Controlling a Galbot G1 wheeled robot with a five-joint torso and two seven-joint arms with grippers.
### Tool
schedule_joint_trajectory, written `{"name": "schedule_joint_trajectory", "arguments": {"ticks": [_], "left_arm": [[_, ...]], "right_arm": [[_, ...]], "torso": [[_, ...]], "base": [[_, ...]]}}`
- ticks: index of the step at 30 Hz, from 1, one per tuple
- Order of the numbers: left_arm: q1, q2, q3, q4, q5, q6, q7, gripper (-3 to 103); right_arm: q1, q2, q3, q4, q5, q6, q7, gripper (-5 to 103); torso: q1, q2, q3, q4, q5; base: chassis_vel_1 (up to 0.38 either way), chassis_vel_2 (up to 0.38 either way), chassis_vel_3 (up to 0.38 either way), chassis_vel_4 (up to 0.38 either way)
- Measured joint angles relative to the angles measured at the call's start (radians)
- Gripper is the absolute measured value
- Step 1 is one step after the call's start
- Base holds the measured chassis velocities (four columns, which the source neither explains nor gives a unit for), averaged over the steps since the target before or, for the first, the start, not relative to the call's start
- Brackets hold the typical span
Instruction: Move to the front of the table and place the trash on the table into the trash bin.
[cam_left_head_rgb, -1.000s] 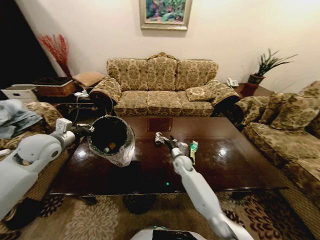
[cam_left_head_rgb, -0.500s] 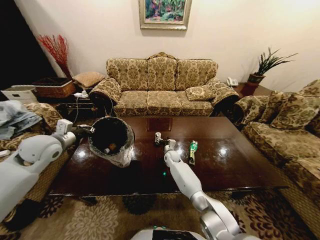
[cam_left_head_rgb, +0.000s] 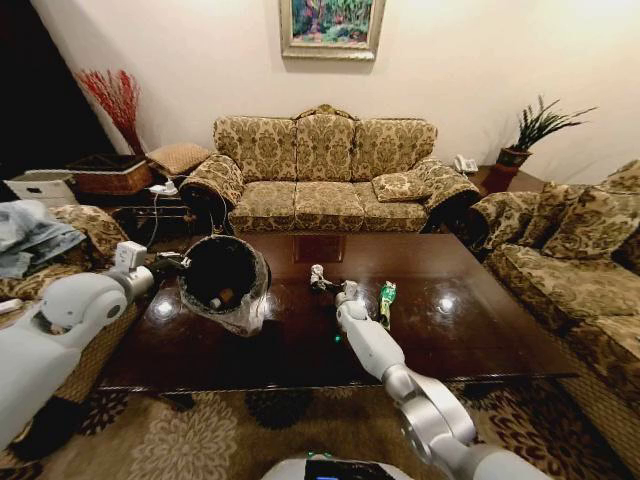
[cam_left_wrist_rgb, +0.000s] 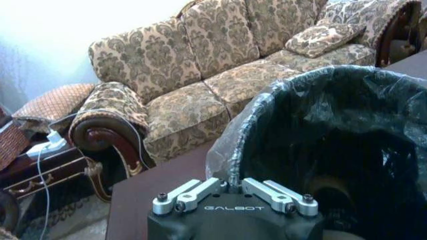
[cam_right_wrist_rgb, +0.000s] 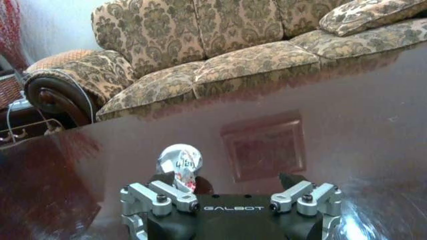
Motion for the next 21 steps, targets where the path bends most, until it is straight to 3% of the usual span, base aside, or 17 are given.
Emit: {"name": "schedule_joint_trajectory", "arguments": {"ticks": [4,5,7,8,11,17,20,21], "left_arm": [[-0.002,-0.001,0.005,0.000,0.000,-0.001,0.001,0],[-0.002,-0.002,0.006,0.000,0.000,-0.001,0.001,0],[-0.002,-0.003,0.006,0.000,0.000,-0.001,0.001,0],[-0.002,-0.003,0.007,0.000,0.000,-0.001,0.001,0],[-0.001,-0.003,0.007,-0.001,0.000,-0.002,0.001,0],[-0.002,-0.002,0.009,-0.002,-0.001,-0.002,0.002,0],[-0.002,-0.005,0.011,-0.002,0.000,-0.002,0.002,0],[-0.001,-0.007,0.012,-0.002,0.000,-0.003,0.002,0]], "right_arm": [[0.005,0.000,-0.004,-0.017,-0.001,-0.006,-0.026,97],[0.006,0.000,-0.004,-0.020,-0.001,-0.006,-0.039,85],[0.008,0.000,-0.004,-0.023,-0.001,-0.007,-0.052,85],[0.010,0.000,-0.005,-0.027,-0.001,-0.008,-0.060,92],[0.022,-0.001,-0.004,-0.046,-0.003,-0.010,-0.072,96],[0.045,-0.001,-0.005,-0.086,-0.016,-0.019,-0.123,84],[0.043,-0.001,-0.008,-0.085,-0.021,-0.019,-0.145,84],[0.033,-0.001,-0.012,-0.074,-0.022,-0.021,-0.157,68]], "torso": [[0.000,0.000,0.000,0.0001,0.0000],[0.000,0.000,0.000,0.0002,-0.0001],[0.000,0.000,0.000,0.0002,0.0000],[0.000,0.000,0.000,0.0002,0.0000],[0.000,0.000,0.000,0.0002,0.0000],[0.000,0.000,0.000,0.0001,0.0000],[0.000,0.000,0.000,0.0001,-0.0001],[0.000,0.000,0.000,0.0001,-0.0001]], "base": [[0.000,0.000,0.000,0.000],[0.000,0.000,0.000,0.000],[0.000,0.000,0.000,0.000],[0.000,0.000,0.000,0.000],[0.000,0.000,0.000,0.000],[0.000,0.000,0.000,0.000],[0.000,0.000,0.000,0.000],[0.000,0.000,0.000,0.000]]}}
